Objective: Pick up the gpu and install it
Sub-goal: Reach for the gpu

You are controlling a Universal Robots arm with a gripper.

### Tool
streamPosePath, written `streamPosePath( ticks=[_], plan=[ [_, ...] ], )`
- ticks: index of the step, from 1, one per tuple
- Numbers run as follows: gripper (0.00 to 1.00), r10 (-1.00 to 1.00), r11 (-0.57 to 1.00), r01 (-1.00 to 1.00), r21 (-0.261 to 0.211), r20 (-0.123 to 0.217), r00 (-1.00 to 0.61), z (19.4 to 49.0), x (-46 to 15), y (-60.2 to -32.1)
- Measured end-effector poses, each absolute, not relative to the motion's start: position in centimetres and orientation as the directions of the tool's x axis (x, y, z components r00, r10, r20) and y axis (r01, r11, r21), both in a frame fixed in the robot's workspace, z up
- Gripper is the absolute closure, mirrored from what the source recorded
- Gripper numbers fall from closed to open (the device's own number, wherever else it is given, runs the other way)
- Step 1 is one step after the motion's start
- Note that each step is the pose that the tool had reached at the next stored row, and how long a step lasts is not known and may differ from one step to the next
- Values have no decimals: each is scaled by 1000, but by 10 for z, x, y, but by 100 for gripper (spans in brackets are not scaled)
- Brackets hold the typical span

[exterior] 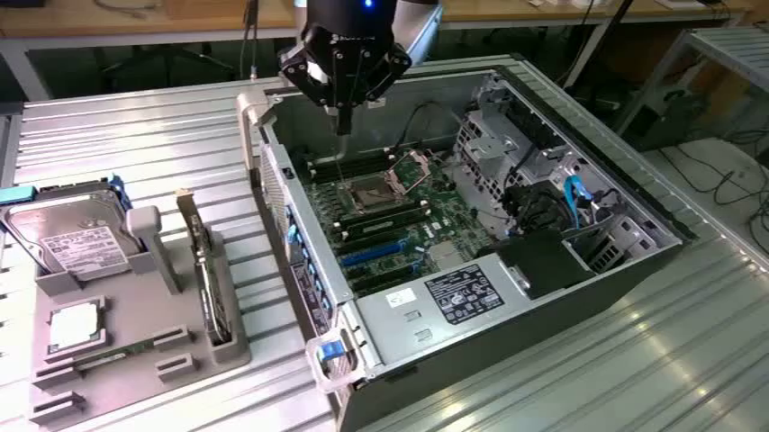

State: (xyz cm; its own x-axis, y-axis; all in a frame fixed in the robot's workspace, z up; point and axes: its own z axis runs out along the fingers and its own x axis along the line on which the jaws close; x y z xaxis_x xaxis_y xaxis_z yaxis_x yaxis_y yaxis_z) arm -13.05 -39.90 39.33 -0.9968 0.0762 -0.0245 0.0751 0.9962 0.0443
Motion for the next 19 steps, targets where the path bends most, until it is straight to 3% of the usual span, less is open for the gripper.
streamPosePath(
  ticks=[19],
  plan=[
    [89, 10, 999, 9, 44, -24, -1000, 392, -163, -406]
  ],
)
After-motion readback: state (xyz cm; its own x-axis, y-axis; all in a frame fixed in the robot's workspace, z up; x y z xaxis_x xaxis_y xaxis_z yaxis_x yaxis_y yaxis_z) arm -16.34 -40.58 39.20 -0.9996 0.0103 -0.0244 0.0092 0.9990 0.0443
